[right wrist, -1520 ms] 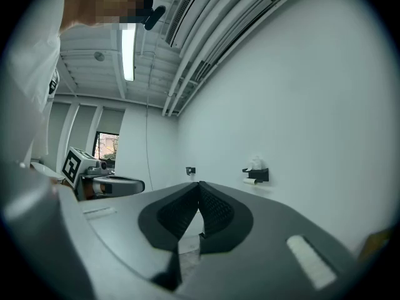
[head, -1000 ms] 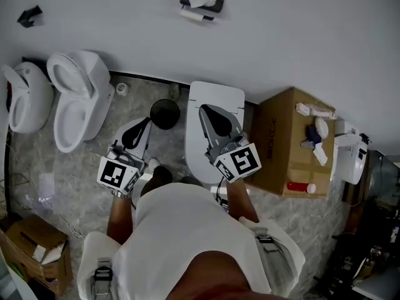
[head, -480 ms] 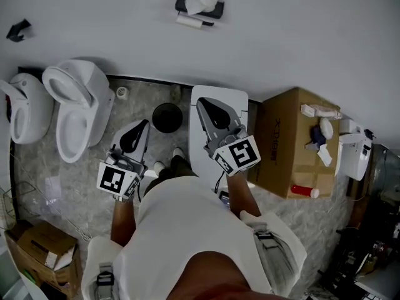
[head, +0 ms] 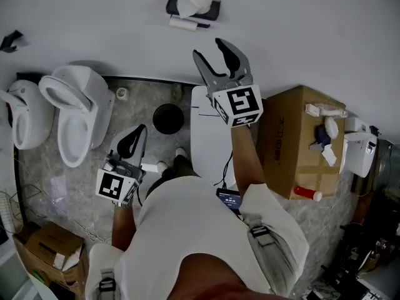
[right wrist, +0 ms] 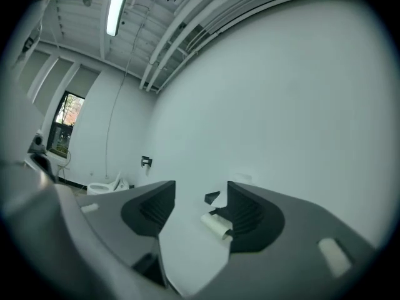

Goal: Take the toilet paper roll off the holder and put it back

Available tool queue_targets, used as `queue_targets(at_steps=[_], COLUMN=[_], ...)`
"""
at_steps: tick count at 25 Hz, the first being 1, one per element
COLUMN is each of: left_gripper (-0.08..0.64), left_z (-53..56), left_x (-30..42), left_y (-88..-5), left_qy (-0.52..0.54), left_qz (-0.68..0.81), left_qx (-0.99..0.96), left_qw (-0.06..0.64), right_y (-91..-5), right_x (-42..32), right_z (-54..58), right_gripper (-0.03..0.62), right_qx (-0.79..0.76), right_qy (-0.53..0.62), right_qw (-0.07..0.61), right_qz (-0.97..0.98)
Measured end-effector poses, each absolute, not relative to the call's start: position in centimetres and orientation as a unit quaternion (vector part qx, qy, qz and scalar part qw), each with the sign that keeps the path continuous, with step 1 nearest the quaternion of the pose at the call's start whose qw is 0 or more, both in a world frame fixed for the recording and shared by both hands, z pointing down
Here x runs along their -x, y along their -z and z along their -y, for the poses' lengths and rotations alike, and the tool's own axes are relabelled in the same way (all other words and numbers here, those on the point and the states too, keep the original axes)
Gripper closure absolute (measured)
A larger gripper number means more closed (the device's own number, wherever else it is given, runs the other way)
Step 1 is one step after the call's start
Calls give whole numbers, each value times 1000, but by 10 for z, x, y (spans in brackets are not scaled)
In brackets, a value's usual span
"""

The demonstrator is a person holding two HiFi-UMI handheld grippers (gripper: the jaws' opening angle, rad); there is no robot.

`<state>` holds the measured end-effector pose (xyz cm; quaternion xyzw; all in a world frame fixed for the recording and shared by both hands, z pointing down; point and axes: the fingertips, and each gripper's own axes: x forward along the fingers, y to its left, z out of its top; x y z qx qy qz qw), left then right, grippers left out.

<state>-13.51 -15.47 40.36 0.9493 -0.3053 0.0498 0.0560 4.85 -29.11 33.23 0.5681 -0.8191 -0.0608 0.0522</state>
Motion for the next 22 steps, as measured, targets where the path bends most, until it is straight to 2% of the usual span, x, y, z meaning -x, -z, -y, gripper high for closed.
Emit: queue_targets(at_steps=[3,9,15,22], left_gripper=[563,563,563,563], left_z=[164,173,185,210], left_x=[143,160,165,134], left_y=[-409,-421,-438,-446], left_qy=[-58,-76,-93,-88], left_qz=[318,343,359,333], left_qx=[-944,-933,-924,-934], left_qw=[61,74,91,94], right_y=[-333,-346,-360,-368], right_x=[-54,-76,-92,-99], right_z=[346,427,466,497], right_gripper=[259,158,147,149], right_qx=[-579,-612,-623,-622], right_qy=[71,63,53,53], right_qw=[64,74,86,105], right_qz=[809,785,776,774])
